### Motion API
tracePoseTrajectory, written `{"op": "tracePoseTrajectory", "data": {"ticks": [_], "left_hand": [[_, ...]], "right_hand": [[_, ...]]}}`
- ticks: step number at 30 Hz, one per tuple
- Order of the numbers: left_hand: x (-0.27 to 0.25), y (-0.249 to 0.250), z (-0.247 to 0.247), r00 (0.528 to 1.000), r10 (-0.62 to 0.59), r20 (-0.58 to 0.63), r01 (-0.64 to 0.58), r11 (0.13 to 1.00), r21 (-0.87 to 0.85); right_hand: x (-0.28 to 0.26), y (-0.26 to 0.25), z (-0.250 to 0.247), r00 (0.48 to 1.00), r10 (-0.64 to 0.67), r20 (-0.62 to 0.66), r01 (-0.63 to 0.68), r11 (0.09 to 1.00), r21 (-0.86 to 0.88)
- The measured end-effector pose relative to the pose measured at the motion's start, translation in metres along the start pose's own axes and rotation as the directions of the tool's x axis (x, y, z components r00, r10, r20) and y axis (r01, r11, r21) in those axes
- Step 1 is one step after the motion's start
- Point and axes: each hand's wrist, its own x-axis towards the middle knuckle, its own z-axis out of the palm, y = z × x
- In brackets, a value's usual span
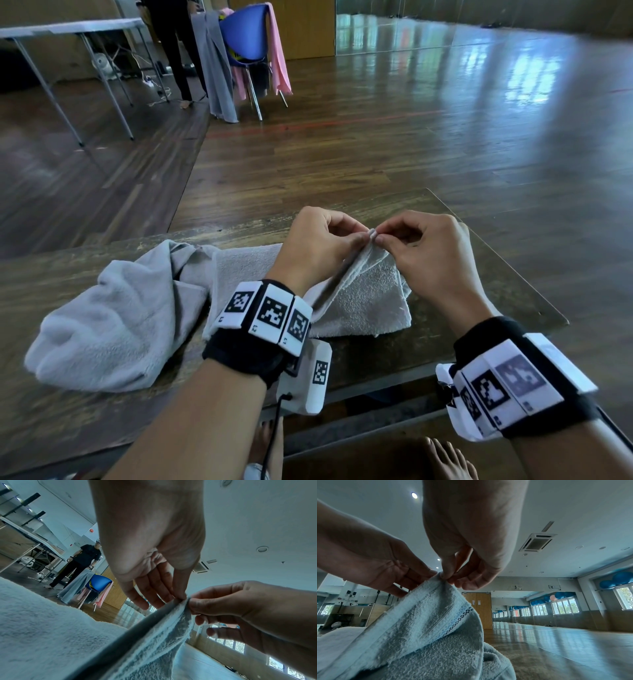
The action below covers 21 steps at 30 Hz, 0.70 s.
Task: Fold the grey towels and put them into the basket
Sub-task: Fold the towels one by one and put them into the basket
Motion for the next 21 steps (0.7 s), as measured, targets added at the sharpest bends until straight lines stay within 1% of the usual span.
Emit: {"op": "tracePoseTrajectory", "data": {"ticks": [10, 13, 16, 19, 21], "left_hand": [[0.0005, -0.0041, 0.0014, 0.999, 0.007, 0.037, -0.004, 0.996, -0.085], [0.0013, -0.0050, 0.0027, 1.000, 0.029, 0.010, -0.028, 0.998, -0.058], [0.0021, -0.0046, 0.0051, 0.999, 0.054, 0.002, -0.054, 0.998, -0.014], [0.0022, -0.0046, 0.0061, 0.996, 0.087, 0.003, -0.087, 0.994, 0.058], [0.0007, -0.0039, 0.0059, 0.994, 0.105, 0.001, -0.105, 0.992, 0.075]], "right_hand": [[0.0004, 0.0022, 0.0015, 1.000, 0.014, -0.022, -0.014, 1.000, -0.009], [0.0004, 0.0013, 0.0009, 1.000, 0.019, 0.002, -0.019, 0.999, -0.032], [0.0003, -0.0010, 0.0002, 0.997, -0.008, 0.077, 0.013, 0.998, -0.066], [0.0006, -0.0022, -0.0016, 0.994, -0.001, 0.111, 0.005, 0.999, -0.038], [0.0008, -0.0014, -0.0021, 0.993, 0.008, 0.119, -0.004, 1.000, -0.031]]}}
